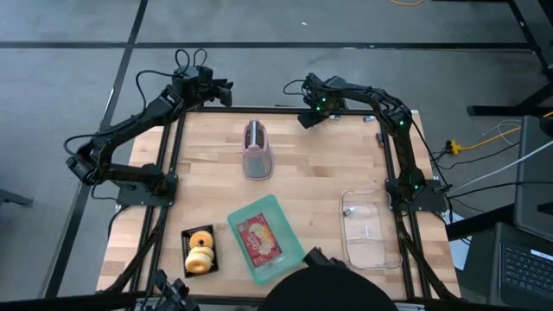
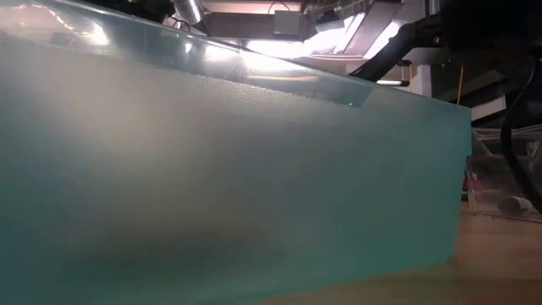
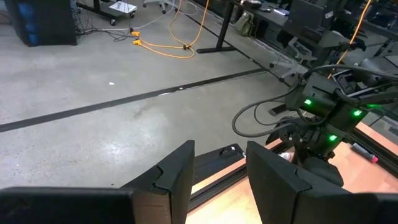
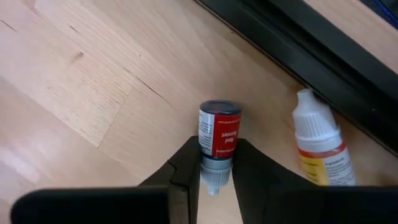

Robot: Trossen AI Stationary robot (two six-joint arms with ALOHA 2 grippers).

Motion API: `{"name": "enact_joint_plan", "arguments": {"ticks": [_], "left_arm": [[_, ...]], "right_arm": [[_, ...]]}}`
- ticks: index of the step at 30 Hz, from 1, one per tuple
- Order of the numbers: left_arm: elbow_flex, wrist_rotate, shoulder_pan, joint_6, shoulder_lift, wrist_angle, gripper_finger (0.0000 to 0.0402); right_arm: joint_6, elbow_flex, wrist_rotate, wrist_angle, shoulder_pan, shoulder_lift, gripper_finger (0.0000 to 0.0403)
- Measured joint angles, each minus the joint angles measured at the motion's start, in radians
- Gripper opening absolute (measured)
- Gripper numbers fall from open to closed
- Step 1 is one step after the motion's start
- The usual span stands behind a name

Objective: Pick & Place Food Item
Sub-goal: Put the red food coloring bottle into the transparent bin

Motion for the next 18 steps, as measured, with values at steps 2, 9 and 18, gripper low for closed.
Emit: {"name": "enact_joint_plan", "arguments": {"ticks": [2,9,18], "left_arm": [[0.0,0.0,0.0,0.0,0.0,0.0,0.0141],[0.0,-0.001,0.0,0.0,0.0,0.02,0.0141],[0.0,-0.002,0.0,0.018,0.0,0.063,0.0141]], "right_arm": [[0.003,0.0,0.002,-0.004,0.005,0.0,0.007],[0.01,0.035,0.005,-0.041,0.017,0.005,0.0061],[0.006,0.203,-0.033,-0.206,0.022,0.011,0.0061]]}}
